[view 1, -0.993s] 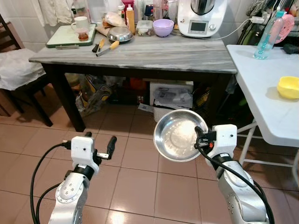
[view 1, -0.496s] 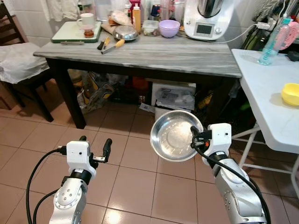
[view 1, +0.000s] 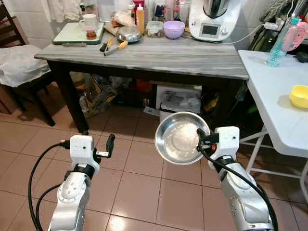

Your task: Setting the table

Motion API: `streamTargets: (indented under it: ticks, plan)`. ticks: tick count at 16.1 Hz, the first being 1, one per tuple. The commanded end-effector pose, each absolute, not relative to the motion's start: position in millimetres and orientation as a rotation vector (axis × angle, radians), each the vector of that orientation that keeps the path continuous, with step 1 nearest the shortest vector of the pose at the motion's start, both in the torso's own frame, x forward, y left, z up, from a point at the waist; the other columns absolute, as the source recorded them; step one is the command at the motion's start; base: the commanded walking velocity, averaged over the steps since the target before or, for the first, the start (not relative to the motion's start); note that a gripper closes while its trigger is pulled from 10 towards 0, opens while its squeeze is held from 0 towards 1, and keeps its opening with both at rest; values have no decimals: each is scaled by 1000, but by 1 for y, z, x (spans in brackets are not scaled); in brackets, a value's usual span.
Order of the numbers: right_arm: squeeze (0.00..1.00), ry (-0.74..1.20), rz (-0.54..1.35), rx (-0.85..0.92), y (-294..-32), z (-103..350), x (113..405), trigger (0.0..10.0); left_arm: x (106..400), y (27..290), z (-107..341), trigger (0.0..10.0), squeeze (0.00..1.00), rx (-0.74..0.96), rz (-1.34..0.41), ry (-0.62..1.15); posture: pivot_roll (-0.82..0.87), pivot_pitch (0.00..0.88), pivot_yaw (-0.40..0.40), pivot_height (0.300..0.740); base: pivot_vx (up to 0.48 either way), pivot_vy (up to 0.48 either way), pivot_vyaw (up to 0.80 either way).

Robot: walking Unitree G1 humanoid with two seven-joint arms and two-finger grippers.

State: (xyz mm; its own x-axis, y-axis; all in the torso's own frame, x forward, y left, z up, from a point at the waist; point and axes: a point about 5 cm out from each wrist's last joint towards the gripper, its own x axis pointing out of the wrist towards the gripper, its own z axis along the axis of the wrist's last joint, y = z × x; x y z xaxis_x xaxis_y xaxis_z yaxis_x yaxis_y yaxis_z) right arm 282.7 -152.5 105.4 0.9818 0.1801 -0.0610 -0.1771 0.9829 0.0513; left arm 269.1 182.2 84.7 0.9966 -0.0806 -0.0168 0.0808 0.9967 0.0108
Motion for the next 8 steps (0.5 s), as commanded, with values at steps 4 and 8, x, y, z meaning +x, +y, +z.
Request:
streamTargets:
  ticks: [4,8]
  plan:
    - [0,-33,99,46,-164,128,289,10000,276,178,85,10000,0,-19,-117,18,-37,0,17,740,0,0,0]
    - [0,-37,88,53,-165,128,287,10000,280,168,94,10000,0,-35,-174,-24,-49,0,26,740,86,0,0]
